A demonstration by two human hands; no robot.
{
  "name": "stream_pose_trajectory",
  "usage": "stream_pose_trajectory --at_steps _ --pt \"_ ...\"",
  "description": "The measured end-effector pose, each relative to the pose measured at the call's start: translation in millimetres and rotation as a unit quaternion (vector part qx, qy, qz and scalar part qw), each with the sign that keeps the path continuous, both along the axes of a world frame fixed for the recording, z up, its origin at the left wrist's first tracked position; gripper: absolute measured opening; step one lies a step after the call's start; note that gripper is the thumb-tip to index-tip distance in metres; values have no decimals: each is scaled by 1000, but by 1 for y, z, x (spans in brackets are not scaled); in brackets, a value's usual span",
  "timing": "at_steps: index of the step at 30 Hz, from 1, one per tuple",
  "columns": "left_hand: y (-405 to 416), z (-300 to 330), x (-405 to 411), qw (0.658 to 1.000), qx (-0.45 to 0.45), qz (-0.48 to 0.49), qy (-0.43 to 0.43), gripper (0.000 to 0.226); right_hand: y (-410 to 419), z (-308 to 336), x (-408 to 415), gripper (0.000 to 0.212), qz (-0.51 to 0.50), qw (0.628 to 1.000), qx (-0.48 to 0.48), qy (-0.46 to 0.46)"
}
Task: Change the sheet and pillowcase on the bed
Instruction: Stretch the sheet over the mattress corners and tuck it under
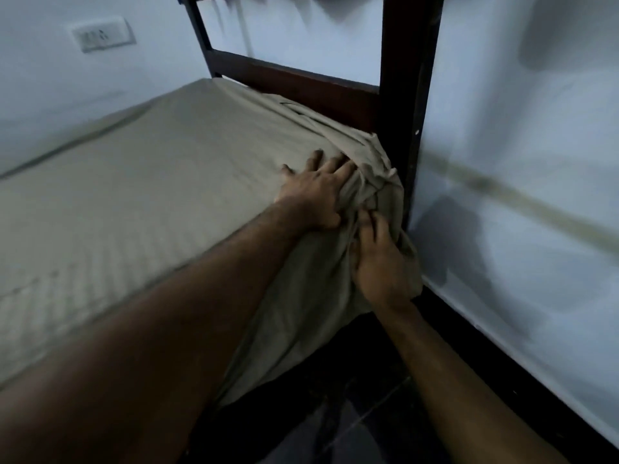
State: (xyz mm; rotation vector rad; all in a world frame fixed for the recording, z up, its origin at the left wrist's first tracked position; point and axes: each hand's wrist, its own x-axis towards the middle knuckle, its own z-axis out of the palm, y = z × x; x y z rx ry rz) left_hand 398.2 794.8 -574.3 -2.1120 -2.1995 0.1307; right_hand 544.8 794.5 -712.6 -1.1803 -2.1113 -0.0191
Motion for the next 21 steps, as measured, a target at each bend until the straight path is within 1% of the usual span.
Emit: stream_pose_trajectory --at_steps 1,2,3,5,7,10,12,15,17,18,19,20,21 --pt "6 1 6 1000 -4 4 -4 106 -1 -5 -5 63 37 999 22 21" --pt "11 2 10 1000 -4 2 -9 105 -3 -9 -9 62 67 997 18 42" --pt "16 1 14 1000 3 -1 -12 105 -1 -15 -12 64 82 995 -8 54" --pt "24 -2 18 1000 29 -4 -7 104 9 -27 -14 71 66 994 -61 63" --pt "30 -4 22 999 32 14 1 103 19 -37 -15 80 52 992 -90 68" --pt "37 -5 27 999 25 35 25 111 28 -33 -17 89 55 986 -149 49" --pt "40 -6 33 998 22 48 29 115 34 -36 -16 90 71 979 -183 58" --pt "38 -10 40 997 49 45 44 104 40 -44 -11 87 113 968 -206 89" --pt "23 -13 46 996 71 29 54 101 41 -46 -7 76 86 963 -233 108" --pt "3 -17 47 995 82 12 54 100 36 -48 -9 69 69 963 -239 107" --pt "-20 -25 50 994 99 -12 52 96 34 -49 -9 64 42 966 -233 103" --pt "-49 -36 49 992 114 -36 44 88 30 -50 -9 63 20 974 -207 91" --pt "-88 -49 43 991 118 -56 27 76 21 -50 -11 64 1 983 -173 59"
